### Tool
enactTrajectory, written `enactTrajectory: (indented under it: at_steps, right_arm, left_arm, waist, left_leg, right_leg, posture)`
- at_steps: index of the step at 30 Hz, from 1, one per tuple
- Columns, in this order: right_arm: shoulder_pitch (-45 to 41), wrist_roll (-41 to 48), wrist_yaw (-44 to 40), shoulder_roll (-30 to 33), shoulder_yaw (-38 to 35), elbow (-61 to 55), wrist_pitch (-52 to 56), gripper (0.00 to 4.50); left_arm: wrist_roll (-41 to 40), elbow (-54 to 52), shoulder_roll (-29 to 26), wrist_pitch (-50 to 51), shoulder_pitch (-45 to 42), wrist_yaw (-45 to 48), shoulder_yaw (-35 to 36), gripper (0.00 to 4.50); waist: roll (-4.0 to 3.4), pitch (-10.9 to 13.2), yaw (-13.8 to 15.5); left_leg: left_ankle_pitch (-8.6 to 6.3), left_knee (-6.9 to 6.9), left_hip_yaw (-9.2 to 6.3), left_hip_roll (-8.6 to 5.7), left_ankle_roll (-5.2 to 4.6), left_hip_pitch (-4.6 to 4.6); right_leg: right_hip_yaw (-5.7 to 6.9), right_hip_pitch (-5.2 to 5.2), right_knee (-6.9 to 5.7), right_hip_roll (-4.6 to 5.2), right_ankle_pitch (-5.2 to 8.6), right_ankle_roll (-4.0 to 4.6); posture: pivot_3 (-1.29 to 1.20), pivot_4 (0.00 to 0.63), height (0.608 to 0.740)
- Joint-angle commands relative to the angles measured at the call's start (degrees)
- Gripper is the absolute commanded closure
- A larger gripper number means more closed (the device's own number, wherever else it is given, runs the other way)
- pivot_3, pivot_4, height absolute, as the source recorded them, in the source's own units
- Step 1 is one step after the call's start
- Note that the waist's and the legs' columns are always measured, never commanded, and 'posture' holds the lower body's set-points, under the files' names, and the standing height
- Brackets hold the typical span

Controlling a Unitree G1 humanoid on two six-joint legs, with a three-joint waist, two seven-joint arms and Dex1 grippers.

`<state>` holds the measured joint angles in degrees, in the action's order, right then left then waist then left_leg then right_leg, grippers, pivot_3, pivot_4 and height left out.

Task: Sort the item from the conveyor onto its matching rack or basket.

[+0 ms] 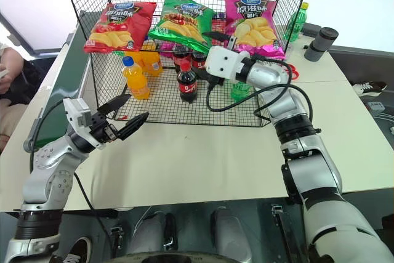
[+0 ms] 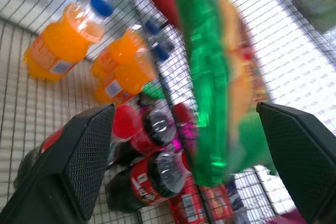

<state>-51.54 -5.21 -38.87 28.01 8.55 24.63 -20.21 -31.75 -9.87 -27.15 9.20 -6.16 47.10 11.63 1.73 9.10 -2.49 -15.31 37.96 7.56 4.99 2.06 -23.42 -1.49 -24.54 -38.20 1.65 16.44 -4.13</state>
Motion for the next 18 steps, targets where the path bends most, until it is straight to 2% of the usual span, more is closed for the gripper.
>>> enactTrajectory:
  at_steps: [1,6,8,10,13,18]
  right_arm:
    - [3.0,12.0,-1.6,2.1,-8.3,-14.4,11.8,0.02]
    - [18.8,32.8,-6.2,6.8,-16.1,-35.4,36.0,0.02]
    - [25.4,38.1,-7.6,9.4,-18.5,-40.9,42.0,0.02]
    - [31.3,39.9,-9.0,12.3,-20.4,-43.7,45.2,0.02]
    - [38.2,39.4,-10.9,14.9,-22.8,-44.3,44.4,0.02]
    - [43.8,36.3,-12.8,15.7,-24.2,-42.3,40.1,0.02]
  left_arm:
    - [0.7,-1.6,-3.0,-0.2,0.0,-1.2,3.5,0.0]
    - [2.9,0.6,-9.3,3.0,-0.9,-3.8,6.6,0.0]
    - [2.4,0.6,-11.3,3.5,-0.5,-2.6,7.4,0.0]
    - [2.3,0.3,-13.0,4.8,0.6,-2.0,7.8,0.0]
    - [2.9,1.3,-14.4,4.0,3.0,-0.1,8.6,0.0]
    - [3.0,4.0,-15.2,2.1,4.7,2.1,10.2,0.0]
  waist:
    - [0.01,0.0,0.1]
    - [0.07,0.0,0.5]
    - [0.05,0.0,0.6]
    - [0.02,0.0,0.6]
    - [0.02,0.0,0.2]
    - [0.02,0.0,0.1]
  left_leg:
    - [-0.01,0.0,-0.01,0.0,-0.03,0.0]
    - [-0.05,-0.01,-0.12,0.03,-0.08,0.04]
    - [-0.08,-0.02,-0.09,0.02,-0.13,0.04]
    - [-0.11,-0.02,-0.06,-0.01,-0.18,0.03]
    - [-0.13,-0.02,-0.03,-0.04,-0.23,0.06]
    - [-0.13,-0.01,-0.07,-0.03,-0.23,0.07]
  right_leg:
    - [0.01,0.0,0.0,0.0,0.0,0.0]
    - [0.08,0.11,0.04,0.01,0.01,0.01]
    - [0.06,0.11,0.06,0.05,0.01,0.01]
    - [0.05,0.11,0.07,0.09,0.01,0.01]
    - [0.03,0.11,0.09,0.11,0.01,0.03]
    - [0.04,0.11,0.08,0.01,0.02,0.03]
  posture:
    - [0.0,0.15,0.74]
    - [0.0,0.15,0.74]
    - [0.0,0.15,0.74]
    - [0.0,0.15,0.74]
    - [0.0,0.15,0.74]
    - [0.0,0.15,0.74]
